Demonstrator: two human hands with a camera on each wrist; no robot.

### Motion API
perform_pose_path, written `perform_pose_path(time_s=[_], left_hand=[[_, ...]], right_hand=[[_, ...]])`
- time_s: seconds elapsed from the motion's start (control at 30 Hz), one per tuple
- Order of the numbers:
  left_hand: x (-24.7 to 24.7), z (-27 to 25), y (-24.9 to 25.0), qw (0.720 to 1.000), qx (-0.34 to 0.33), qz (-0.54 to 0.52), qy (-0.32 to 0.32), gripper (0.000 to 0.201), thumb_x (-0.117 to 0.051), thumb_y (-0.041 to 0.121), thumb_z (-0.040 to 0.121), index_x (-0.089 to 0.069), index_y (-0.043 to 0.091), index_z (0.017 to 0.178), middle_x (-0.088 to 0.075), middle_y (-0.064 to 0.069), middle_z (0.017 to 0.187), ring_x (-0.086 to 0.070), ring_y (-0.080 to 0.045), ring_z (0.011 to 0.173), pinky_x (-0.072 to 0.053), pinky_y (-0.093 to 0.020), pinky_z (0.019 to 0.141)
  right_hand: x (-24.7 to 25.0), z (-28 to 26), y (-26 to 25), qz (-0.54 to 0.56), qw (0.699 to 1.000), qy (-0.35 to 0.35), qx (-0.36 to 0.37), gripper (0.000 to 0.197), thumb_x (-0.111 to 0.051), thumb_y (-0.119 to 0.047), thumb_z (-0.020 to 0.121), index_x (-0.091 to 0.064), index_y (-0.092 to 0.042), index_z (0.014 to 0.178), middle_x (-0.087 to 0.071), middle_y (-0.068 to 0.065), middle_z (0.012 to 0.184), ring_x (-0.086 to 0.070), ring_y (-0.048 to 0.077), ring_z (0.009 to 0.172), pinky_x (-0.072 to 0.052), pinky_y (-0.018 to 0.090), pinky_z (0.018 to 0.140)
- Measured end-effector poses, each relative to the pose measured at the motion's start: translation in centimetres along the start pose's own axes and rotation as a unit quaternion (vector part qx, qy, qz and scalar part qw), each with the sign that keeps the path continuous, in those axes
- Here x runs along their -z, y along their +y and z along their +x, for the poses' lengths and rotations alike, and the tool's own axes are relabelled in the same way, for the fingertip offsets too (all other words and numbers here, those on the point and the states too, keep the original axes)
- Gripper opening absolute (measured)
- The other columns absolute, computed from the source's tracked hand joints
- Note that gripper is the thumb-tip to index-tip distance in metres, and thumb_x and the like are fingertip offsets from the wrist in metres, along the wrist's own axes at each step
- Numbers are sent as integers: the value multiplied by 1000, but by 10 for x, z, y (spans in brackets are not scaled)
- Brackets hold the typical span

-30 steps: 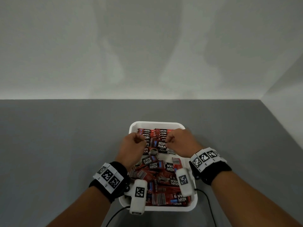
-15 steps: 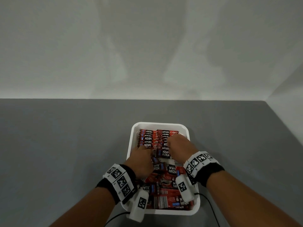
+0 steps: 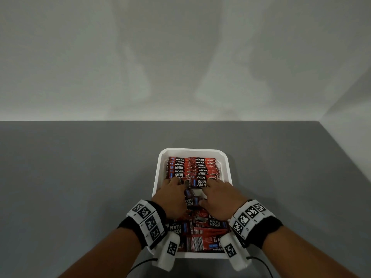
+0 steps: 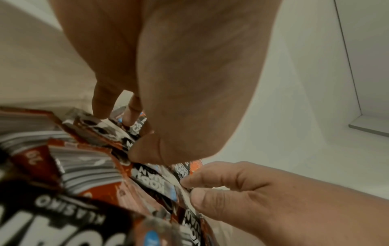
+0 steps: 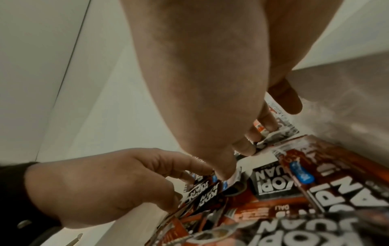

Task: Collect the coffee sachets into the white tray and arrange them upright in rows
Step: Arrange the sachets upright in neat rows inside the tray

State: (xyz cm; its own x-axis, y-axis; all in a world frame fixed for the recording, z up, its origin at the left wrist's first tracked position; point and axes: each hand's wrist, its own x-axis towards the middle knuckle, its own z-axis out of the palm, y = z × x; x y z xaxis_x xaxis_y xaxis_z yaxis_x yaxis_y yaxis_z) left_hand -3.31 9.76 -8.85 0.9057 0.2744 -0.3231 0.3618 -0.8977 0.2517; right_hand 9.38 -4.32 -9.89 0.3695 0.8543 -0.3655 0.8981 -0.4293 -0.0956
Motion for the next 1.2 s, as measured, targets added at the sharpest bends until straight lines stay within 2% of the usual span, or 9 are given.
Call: perform_pose_path(time_s=[0.1, 0.2, 0.3, 0.47, 0.63, 0.77, 0.87, 1.07, 1.2], left_hand=[[1, 0, 1, 1000, -16, 9, 0, 58, -51, 22, 98, -37, 14, 154, -39, -5, 152, -30, -28, 140, -17, -36, 120], [-2, 2, -3, 1000, -25, -14, -4, 55, -54, 20, 93, -47, 16, 147, -48, 0, 146, -33, -24, 136, -18, -39, 121], [-5, 4, -10, 998, -3, -66, 15, 50, -57, 19, 87, -54, 20, 137, -50, 1, 134, -37, -19, 128, -28, -37, 118], [-6, 4, -9, 992, 21, -126, 2, 31, -59, 14, 90, -60, 15, 121, -62, -4, 124, -59, -22, 114, -52, -37, 99], [-7, 7, -7, 995, 20, -99, 10, 30, -65, 23, 92, -59, 15, 120, -66, -3, 121, -63, -24, 111, -54, -39, 97], [-6, 9, -6, 997, 18, -75, -14, 34, -66, 21, 92, -55, 13, 123, -64, -6, 123, -61, -25, 113, -54, -38, 95], [-4, 11, -6, 997, -5, -61, -43, 38, -66, 14, 89, -55, 9, 125, -60, -9, 126, -60, -26, 115, -54, -38, 96], [-3, 13, -7, 996, -50, -56, -52, 18, -69, 17, 86, -68, 8, 102, -64, -8, 111, -66, -21, 95, -60, -36, 84], [1, 12, -10, 991, -61, -105, -58, 8, -69, 18, 85, -69, 12, 91, -71, -2, 98, -69, -19, 88, -60, -35, 80]], right_hand=[[0, -1, 1, 11, 1000, 6, 1, 48, -42, -52, 101, -60, -15, 126, -50, 5, 125, -49, 25, 117, -41, 41, 102], [2, -2, 3, 50, 999, 3, -5, 44, -47, -50, 97, -60, -18, 125, -49, 3, 125, -48, 25, 118, -44, 42, 103], [12, -8, 3, 51, 998, 28, -6, 34, -54, -38, 95, -60, -18, 122, -54, 3, 123, -48, 24, 119, -43, 40, 104], [27, -23, -2, -58, 994, 50, -72, 19, -54, -20, 92, -64, -20, 108, -63, 3, 106, -55, 22, 107, -34, 38, 98], [17, -23, -11, -104, 990, 27, -93, 13, -59, -28, 88, -64, -24, 99, -67, -2, 97, -56, 22, 99, -29, 42, 92], [13, -20, -14, -109, 990, 31, -79, 7, -59, -23, 89, -64, -24, 94, -67, -3, 93, -57, 22, 96, -27, 44, 97], [16, -20, -18, -99, 993, 14, -62, 10, -59, -16, 89, -62, -22, 96, -67, -2, 94, -58, 22, 95, -29, 45, 102], [22, -21, -20, -61, 997, 1, -44, 26, -62, -23, 88, -53, -20, 112, -66, 0, 103, -64, 23, 94, -34, 45, 100], [31, -26, -24, -10, 999, 11, -35, 28, -59, -14, 91, -49, -15, 117, -65, 5, 107, -66, 28, 92, -45, 37, 84]])
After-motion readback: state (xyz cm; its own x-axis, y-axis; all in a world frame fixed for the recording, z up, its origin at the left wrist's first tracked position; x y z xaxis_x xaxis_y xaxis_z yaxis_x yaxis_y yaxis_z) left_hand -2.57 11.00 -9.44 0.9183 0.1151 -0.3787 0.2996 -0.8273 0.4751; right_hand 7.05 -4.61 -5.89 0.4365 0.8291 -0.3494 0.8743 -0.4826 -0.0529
